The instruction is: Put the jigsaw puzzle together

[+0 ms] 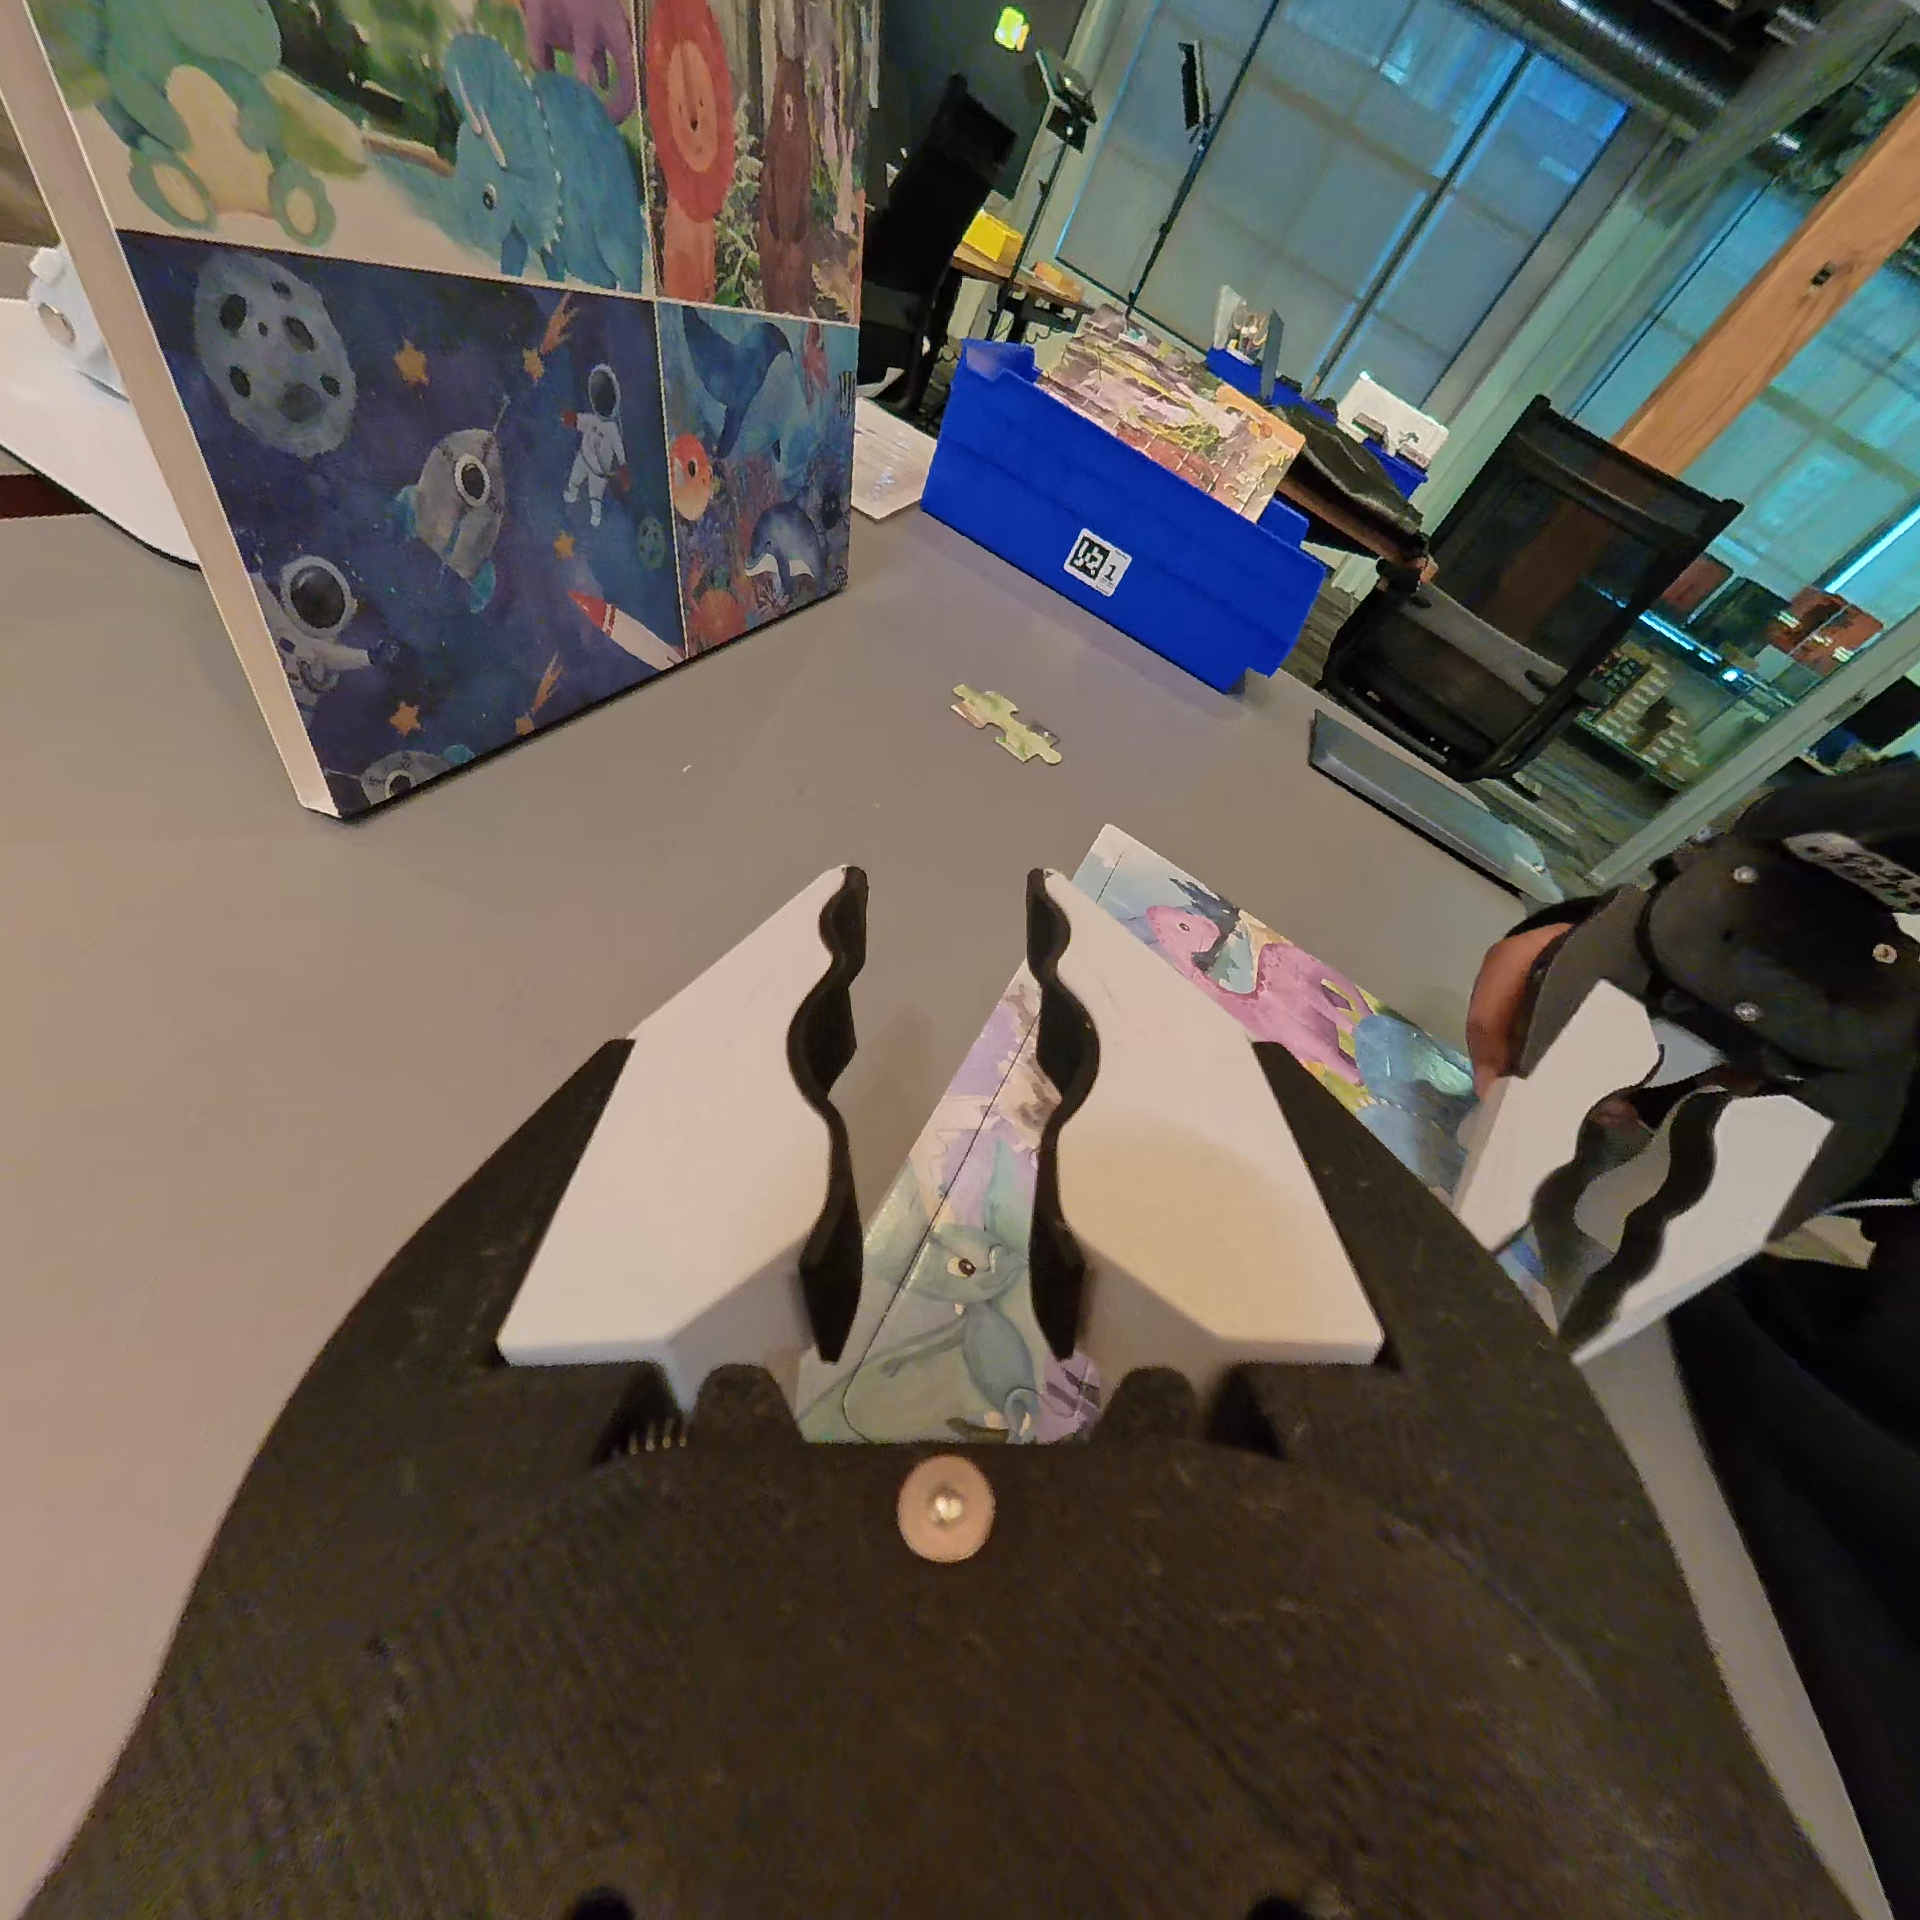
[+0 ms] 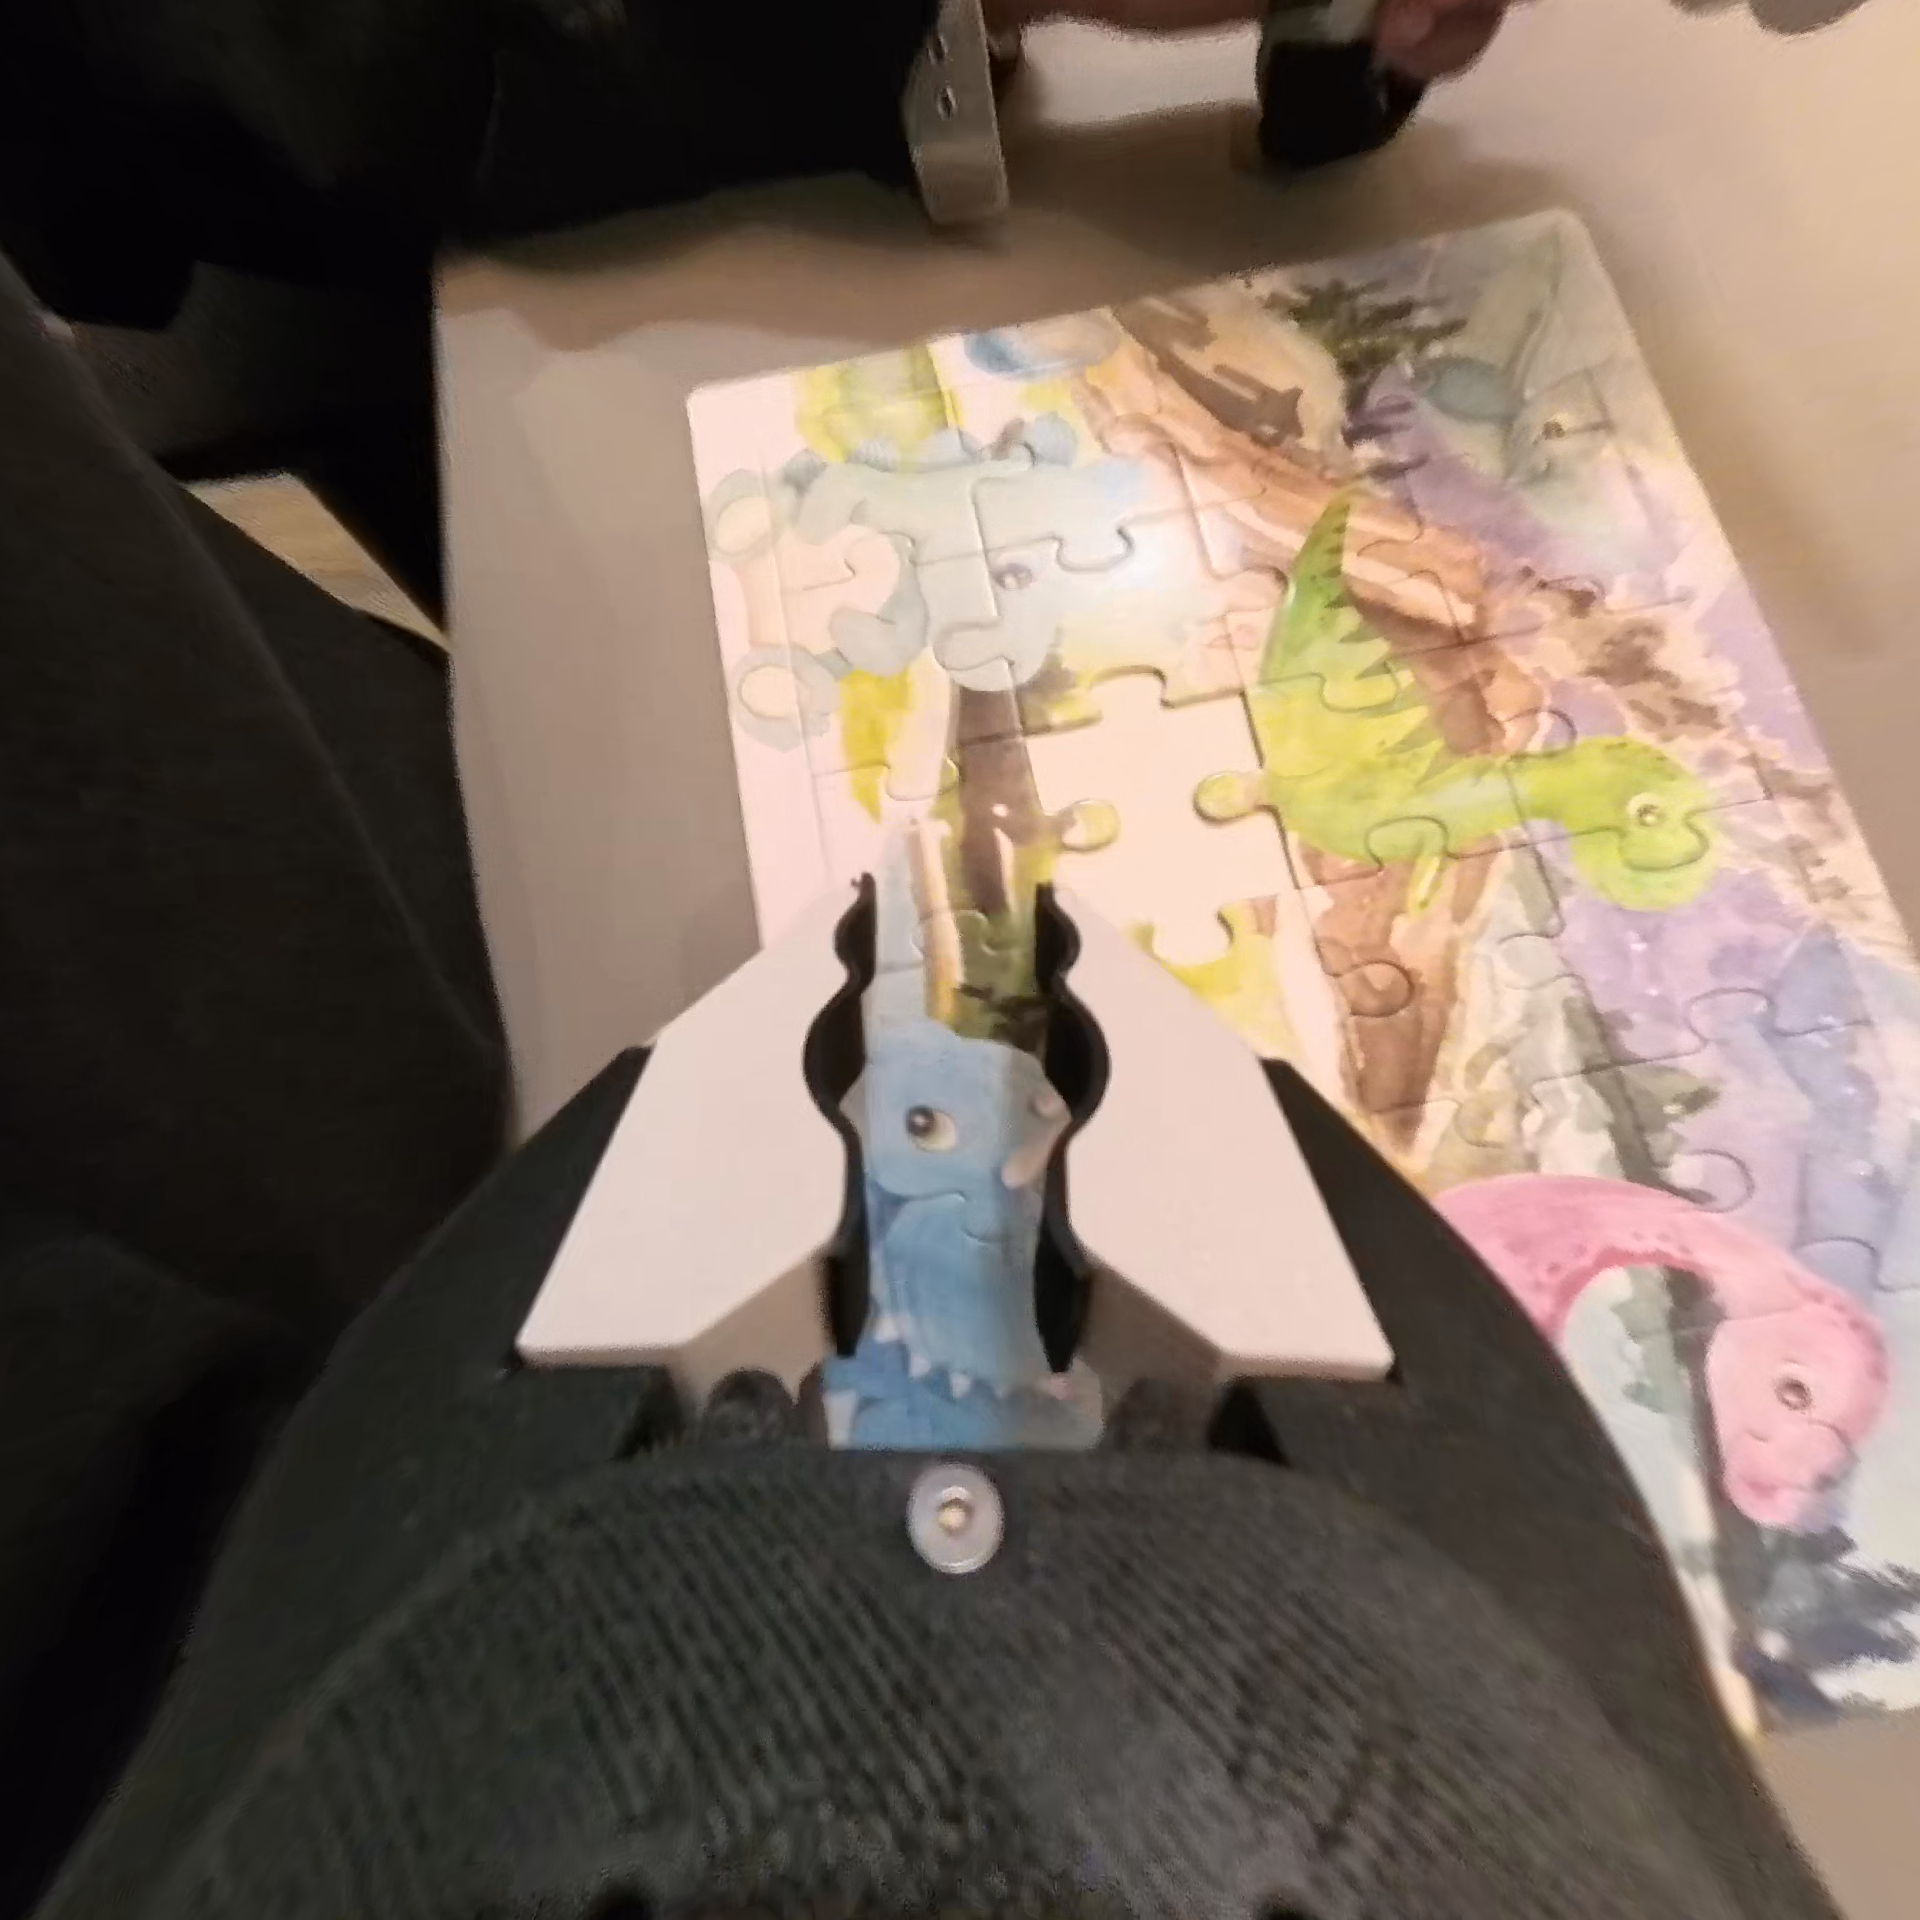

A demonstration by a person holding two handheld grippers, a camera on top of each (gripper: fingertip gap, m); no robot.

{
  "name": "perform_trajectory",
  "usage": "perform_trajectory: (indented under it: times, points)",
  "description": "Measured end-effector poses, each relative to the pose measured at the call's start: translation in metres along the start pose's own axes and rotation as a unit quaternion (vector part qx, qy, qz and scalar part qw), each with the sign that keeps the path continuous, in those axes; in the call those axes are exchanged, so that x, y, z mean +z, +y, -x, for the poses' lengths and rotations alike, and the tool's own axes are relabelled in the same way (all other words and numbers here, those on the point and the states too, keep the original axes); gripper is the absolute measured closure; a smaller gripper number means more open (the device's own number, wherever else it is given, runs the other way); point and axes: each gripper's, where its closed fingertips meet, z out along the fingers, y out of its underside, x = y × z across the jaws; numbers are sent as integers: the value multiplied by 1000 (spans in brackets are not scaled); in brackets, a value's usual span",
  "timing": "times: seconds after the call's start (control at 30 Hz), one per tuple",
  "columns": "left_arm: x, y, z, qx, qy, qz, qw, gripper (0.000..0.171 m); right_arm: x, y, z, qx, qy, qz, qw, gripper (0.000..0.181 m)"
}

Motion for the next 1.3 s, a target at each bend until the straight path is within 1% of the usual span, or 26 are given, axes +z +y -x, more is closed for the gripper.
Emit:
perform_trajectory:
  times: [0.03,0.1,0.13,0.2,0.27,0.37,0.43,0.47,0.53,0.57,0.6,0.67,0.8,0.87,0.93,1.03,1.07,1.17,1.23,1.3]
  points:
    - [0,0,0,-1,1,0,1000,143,2,8,-6,-10,16,26,999,149]
    - [0,1,1,-3,1,0,1000,143,-2,2,-14,-38,38,17,998,151]
    - [0,1,1,-2,0,0,1000,143,-6,-1,-24,-49,58,11,997,151]
    - [0,0,1,-2,-1,0,1000,143,-23,-8,-56,-59,112,-9,992,151]
    - [0,0,0,-2,1,-1,1000,143,-47,-8,-107,-52,193,-19,980,144]
    - [0,0,0,1,-1,1,1000,143,-93,16,-201,7,323,-7,946,135]
    - [0,1,1,2,-3,3,1000,143,-117,41,-250,83,363,-21,928,131]
    - [0,1,2,2,-4,4,1000,143,-122,55,-264,128,361,-32,923,129]
    - [0,2,3,-1,-5,3,1000,143,-121,79,-270,205,318,-45,924,126]
    - [-1,1,3,-4,-2,2,1000,143,-118,86,-267,224,303,-54,925,123]
    - [-1,0,1,-6,2,-1,1000,143,-117,92,-265,231,301,-59,923,122]
    - [0,-1,-1,-10,8,-3,1000,142,-113,103,-264,233,315,-40,919,122]
    - [4,5,-3,-8,11,11,1000,142,-109,99,-268,227,331,-23,916,118]
    - [5,7,-3,-3,8,17,1000,142,-114,104,-271,236,338,-14,911,113]
    - [5,6,-3,2,5,18,1000,142,-127,115,-275,246,359,-10,900,117]
    - [4,5,-3,5,4,15,1000,142,-146,133,-281,267,393,-6,880,128]
    - [4,4,-4,4,5,14,1000,142,-148,134,-280,270,394,-8,879,129]
    - [5,6,-4,5,5,18,1000,141,-138,122,-274,264,361,-33,894,129]
    - [5,8,-3,5,4,22,1000,141,-129,117,-271,261,341,-37,902,123]
    - [6,9,-3,5,3,23,1000,142,-127,117,-274,257,339,-34,904,118]
